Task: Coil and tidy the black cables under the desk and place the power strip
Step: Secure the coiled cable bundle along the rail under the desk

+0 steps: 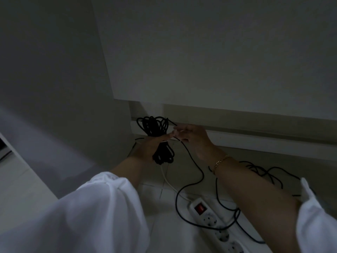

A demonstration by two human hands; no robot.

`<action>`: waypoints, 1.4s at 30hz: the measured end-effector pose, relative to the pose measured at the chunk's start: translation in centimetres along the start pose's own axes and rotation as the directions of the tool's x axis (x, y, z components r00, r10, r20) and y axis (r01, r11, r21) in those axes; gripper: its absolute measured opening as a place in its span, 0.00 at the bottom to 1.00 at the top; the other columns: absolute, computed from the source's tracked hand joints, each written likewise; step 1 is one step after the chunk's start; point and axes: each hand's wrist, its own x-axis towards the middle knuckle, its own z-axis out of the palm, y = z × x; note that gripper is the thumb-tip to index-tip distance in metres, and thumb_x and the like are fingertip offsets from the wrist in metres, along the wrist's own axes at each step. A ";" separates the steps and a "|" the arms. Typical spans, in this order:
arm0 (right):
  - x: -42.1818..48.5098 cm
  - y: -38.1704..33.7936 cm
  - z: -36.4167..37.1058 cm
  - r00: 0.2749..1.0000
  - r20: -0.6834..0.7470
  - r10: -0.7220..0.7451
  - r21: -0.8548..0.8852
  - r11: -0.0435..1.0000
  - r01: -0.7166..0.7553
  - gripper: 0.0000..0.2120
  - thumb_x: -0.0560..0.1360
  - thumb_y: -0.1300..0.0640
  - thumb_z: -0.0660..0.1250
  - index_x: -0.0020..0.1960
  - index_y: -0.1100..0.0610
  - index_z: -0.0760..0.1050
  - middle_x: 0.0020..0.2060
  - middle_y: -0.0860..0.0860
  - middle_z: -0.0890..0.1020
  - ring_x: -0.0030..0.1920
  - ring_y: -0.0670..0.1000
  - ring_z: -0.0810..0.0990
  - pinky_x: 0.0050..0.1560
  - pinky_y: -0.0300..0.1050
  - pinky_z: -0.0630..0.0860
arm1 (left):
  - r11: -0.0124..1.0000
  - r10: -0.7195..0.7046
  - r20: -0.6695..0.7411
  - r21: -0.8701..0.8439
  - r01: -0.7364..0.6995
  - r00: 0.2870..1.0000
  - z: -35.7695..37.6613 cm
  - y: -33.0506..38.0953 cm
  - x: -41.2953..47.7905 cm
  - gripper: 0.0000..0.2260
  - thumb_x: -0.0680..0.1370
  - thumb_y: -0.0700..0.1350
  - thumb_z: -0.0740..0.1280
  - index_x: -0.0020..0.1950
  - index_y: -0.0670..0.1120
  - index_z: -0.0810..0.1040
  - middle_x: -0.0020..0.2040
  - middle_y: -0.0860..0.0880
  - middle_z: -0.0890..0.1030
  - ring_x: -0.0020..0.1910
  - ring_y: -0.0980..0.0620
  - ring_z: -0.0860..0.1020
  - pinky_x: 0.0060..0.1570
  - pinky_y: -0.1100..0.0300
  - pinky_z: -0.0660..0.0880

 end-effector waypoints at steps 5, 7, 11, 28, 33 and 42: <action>0.4 0.4 0.6 0.999 -0.039 -0.022 -0.067 0.998 0.019 0.12 0.70 0.69 0.70 0.52 0.72 0.78 0.34 0.50 0.78 0.33 0.41 0.78 0.37 0.27 0.74 | 1.000 0.004 -0.046 0.030 -0.002 0.999 -0.4 -0.4 0.4 0.06 0.78 0.36 0.64 0.42 0.42 0.77 0.24 0.54 0.79 0.25 0.56 0.77 0.23 0.70 0.71; 0.5 0.5 0.8 0.998 -0.059 -0.019 -0.066 0.998 0.015 0.11 0.69 0.68 0.71 0.51 0.71 0.79 0.37 0.52 0.80 0.38 0.47 0.78 0.46 0.36 0.76 | 0.999 0.018 -0.063 0.040 -0.016 0.998 -0.5 -0.4 0.6 0.05 0.77 0.37 0.65 0.42 0.42 0.78 0.27 0.53 0.80 0.25 0.58 0.78 0.25 0.69 0.72; 0.6 0.7 0.7 0.998 -0.049 0.034 -0.032 0.999 -0.035 0.12 0.70 0.67 0.71 0.52 0.72 0.79 0.42 0.57 0.83 0.41 0.50 0.80 0.49 0.38 0.78 | 0.999 0.031 -0.035 0.018 -0.030 0.999 -0.8 -0.7 0.9 0.03 0.77 0.37 0.67 0.45 0.40 0.80 0.31 0.52 0.83 0.30 0.57 0.80 0.29 0.68 0.75; 1.9 0.6 1.6 0.983 -0.178 -0.042 -0.539 0.840 -0.062 0.08 0.66 0.44 0.73 0.35 0.47 0.80 0.56 0.54 0.78 0.62 0.57 0.72 0.64 0.56 0.67 | 0.997 0.054 -0.081 0.065 -0.048 0.995 -1.6 -1.1 1.7 0.02 0.75 0.40 0.69 0.43 0.45 0.80 0.33 0.54 0.84 0.36 0.55 0.81 0.37 0.64 0.77; 1.6 -0.1 1.4 0.990 -0.109 -0.084 -0.690 0.724 -0.015 0.12 0.75 0.49 0.66 0.54 0.54 0.80 0.60 0.52 0.74 0.67 0.56 0.63 0.62 0.49 0.59 | 0.996 0.069 -0.032 0.061 -0.067 0.997 -1.6 -0.9 2.0 0.03 0.76 0.41 0.68 0.46 0.43 0.81 0.37 0.52 0.84 0.38 0.55 0.82 0.38 0.64 0.77; 0.4 -0.2 1.8 0.941 0.129 -0.312 -0.987 0.047 0.151 0.13 0.77 0.58 0.57 0.56 0.60 0.76 0.56 0.56 0.73 0.61 0.57 0.68 0.59 0.50 0.63 | 0.987 0.078 -0.075 0.148 -0.066 0.994 -1.5 -0.9 2.0 0.04 0.74 0.41 0.70 0.48 0.45 0.81 0.45 0.51 0.82 0.47 0.53 0.79 0.51 0.60 0.73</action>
